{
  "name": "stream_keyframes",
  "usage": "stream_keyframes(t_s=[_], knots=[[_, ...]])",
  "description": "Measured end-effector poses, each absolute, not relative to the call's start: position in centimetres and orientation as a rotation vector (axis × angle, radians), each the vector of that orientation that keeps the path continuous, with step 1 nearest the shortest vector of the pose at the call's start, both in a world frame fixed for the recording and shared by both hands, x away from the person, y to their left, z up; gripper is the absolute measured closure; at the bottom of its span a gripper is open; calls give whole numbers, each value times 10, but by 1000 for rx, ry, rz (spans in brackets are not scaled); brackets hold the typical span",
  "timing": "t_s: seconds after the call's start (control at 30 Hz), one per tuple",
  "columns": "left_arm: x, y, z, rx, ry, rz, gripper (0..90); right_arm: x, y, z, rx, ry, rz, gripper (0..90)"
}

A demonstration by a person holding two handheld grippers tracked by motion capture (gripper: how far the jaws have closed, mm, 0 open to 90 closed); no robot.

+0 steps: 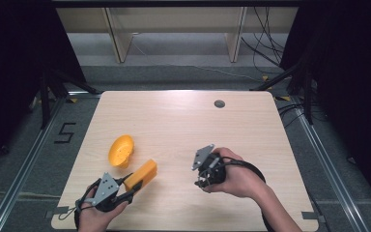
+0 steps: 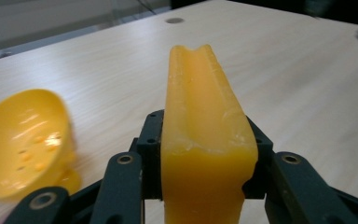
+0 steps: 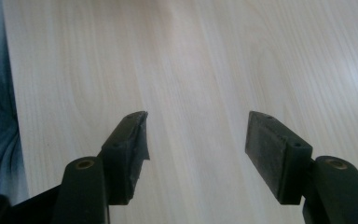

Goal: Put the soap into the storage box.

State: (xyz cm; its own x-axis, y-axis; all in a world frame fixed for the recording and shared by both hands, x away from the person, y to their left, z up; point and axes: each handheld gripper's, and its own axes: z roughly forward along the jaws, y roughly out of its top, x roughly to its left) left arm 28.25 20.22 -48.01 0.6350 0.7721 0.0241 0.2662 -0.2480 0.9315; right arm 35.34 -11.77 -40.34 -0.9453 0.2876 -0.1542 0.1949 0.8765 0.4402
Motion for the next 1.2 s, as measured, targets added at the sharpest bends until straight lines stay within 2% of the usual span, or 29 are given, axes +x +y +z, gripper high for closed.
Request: stream_keyframes(t_s=[0.27, 0.63, 0.97, 1.2], knots=[[288, 227, -473, 1682, 1011, 702, 606, 337, -171, -420, 675, 2725, 725, 421], [297, 236, -465, 1600, 1091, 781, 606, 310, -228, -435, 951, 2508, 893, 436], [316, 249, -452, 1495, 1195, 884, 606, 296, -246, -441, 1112, 2420, 939, 440], [328, 248, -456, 1474, 1244, 888, 606, 297, -249, -442, 1130, 2416, 930, 443]])
